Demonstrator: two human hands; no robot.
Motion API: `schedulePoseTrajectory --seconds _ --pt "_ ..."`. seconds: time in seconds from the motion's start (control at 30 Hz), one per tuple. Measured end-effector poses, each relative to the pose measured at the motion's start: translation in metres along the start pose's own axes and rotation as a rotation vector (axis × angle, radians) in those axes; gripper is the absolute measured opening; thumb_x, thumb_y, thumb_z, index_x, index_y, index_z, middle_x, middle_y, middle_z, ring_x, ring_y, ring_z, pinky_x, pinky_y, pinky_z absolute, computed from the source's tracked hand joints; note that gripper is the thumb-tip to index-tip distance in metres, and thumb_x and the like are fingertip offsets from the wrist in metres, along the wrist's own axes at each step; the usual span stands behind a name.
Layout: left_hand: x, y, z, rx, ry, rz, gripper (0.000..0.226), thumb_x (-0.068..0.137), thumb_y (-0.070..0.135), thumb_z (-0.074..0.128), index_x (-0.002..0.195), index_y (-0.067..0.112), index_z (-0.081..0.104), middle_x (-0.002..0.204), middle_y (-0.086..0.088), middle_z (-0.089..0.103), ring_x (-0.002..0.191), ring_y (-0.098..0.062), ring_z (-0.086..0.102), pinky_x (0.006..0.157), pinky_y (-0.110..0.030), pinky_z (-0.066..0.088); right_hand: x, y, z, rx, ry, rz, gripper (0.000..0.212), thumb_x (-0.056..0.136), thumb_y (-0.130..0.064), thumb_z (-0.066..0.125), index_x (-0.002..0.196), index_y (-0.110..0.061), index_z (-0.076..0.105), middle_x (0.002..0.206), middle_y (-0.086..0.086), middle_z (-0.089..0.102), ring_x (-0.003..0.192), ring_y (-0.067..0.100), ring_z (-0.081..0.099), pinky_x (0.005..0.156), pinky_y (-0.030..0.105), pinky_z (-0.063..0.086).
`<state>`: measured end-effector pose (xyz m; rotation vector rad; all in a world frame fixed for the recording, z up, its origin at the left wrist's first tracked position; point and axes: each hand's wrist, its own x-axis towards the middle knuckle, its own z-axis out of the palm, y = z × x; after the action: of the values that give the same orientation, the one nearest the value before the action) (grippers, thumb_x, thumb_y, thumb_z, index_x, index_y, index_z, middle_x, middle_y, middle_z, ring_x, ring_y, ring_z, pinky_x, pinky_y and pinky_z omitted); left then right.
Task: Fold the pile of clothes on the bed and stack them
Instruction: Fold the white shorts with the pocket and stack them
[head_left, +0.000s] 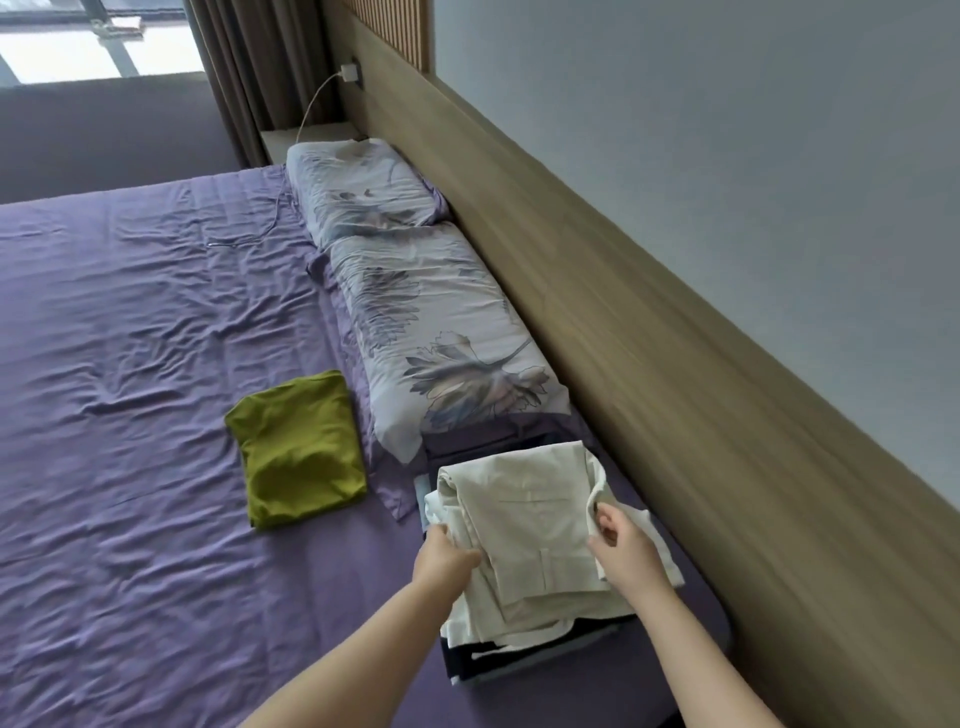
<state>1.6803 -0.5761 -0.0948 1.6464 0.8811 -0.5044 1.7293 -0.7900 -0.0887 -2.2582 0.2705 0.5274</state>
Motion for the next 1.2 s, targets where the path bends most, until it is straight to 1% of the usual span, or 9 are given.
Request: schedulePoseTrajectory --seconds 0.1,0.23,0.33,0.53,0.63,0.77,0.97,1.13,1.2 --pt "0.000 -0.005 -0.017 0.086 0.025 0.030 0.059 0.084 0.015 0.063 0.138 0.010 0.039 0.113 -0.011 0.060 0.083 -0.022 0.059 0.068 -0.027 0.044 -0.009 -0.012 0.016 -0.103 0.041 -0.028 0.048 0.094 -0.013 0.051 0.141 -0.015 0.043 0.137 0.005 0.051 0.116 0.020 0.052 0.088 0.027 0.042" --pt "-0.016 -0.006 -0.050 0.095 0.019 0.081 0.019 0.085 0.014 0.059 0.103 0.019 0.054 0.085 -0.006 0.063 0.067 -0.015 0.059 0.064 -0.033 0.048 -0.027 -0.048 0.041 -0.168 0.034 -0.193 0.041 0.094 -0.012 0.050 0.135 -0.015 0.048 0.134 0.004 0.050 0.120 0.018 0.048 0.094 0.025 0.038" --pt "-0.032 -0.015 -0.079 0.107 0.009 0.110 0.013 0.087 0.015 0.056 0.100 0.018 0.056 0.081 -0.008 0.064 0.069 -0.018 0.062 0.061 -0.027 0.046 -0.047 -0.077 0.072 -0.140 -0.077 -0.264 0.037 0.094 -0.013 0.052 0.131 -0.015 0.051 0.131 0.002 0.054 0.122 0.017 0.049 0.096 0.023 0.038" --pt "-0.066 -0.049 -0.161 0.192 0.125 0.151 0.011 0.088 0.019 0.057 0.098 0.019 0.058 0.087 -0.003 0.067 0.069 -0.014 0.065 0.056 -0.023 0.048 -0.093 -0.137 0.160 -0.177 -0.326 -0.384 0.033 0.090 -0.010 0.057 0.123 -0.009 0.058 0.121 0.006 0.063 0.110 0.015 0.058 0.084 0.015 0.038" --pt "-0.087 -0.079 -0.210 0.211 0.222 0.139 0.018 0.088 0.023 0.059 0.104 0.017 0.062 0.096 -0.005 0.069 0.085 -0.019 0.069 0.068 -0.026 0.052 -0.123 -0.165 0.208 -0.255 -0.445 -0.493 0.034 0.091 -0.013 0.058 0.125 -0.009 0.057 0.122 0.003 0.062 0.115 0.014 0.057 0.083 0.009 0.035" --pt "-0.113 -0.129 -0.276 0.164 0.343 0.079 0.024 0.089 0.023 0.059 0.110 0.011 0.064 0.107 -0.008 0.069 0.095 -0.022 0.068 0.083 -0.031 0.054 -0.167 -0.202 0.268 -0.375 -0.557 -0.597 0.035 0.091 -0.017 0.057 0.125 -0.010 0.057 0.123 0.005 0.063 0.114 0.015 0.058 0.088 0.017 0.039" --pt "-0.143 -0.210 -0.368 0.043 0.449 0.012 0.022 0.087 0.018 0.058 0.105 0.008 0.066 0.100 -0.012 0.072 0.090 -0.023 0.069 0.081 -0.030 0.054 -0.231 -0.248 0.358 -0.449 -0.626 -0.716 0.030 0.091 -0.016 0.055 0.120 -0.012 0.061 0.119 0.003 0.065 0.111 0.015 0.059 0.086 0.018 0.038" --pt "-0.157 -0.273 -0.444 -0.010 0.464 -0.008 0.017 0.088 0.017 0.057 0.102 0.011 0.064 0.090 -0.009 0.072 0.070 -0.015 0.065 0.063 -0.020 0.048 -0.283 -0.282 0.431 -0.430 -0.639 -0.712 0.026 0.090 -0.012 0.056 0.115 -0.010 0.063 0.113 0.004 0.067 0.105 0.016 0.061 0.081 0.015 0.037" --pt "-0.160 -0.296 -0.476 -0.022 0.455 -0.004 0.013 0.088 0.019 0.057 0.098 0.014 0.064 0.084 -0.005 0.070 0.067 -0.011 0.063 0.063 -0.019 0.048 -0.301 -0.296 0.461 -0.453 -0.651 -0.719 0.027 0.090 -0.012 0.056 0.115 -0.011 0.064 0.114 0.003 0.067 0.105 0.015 0.060 0.080 0.012 0.035"
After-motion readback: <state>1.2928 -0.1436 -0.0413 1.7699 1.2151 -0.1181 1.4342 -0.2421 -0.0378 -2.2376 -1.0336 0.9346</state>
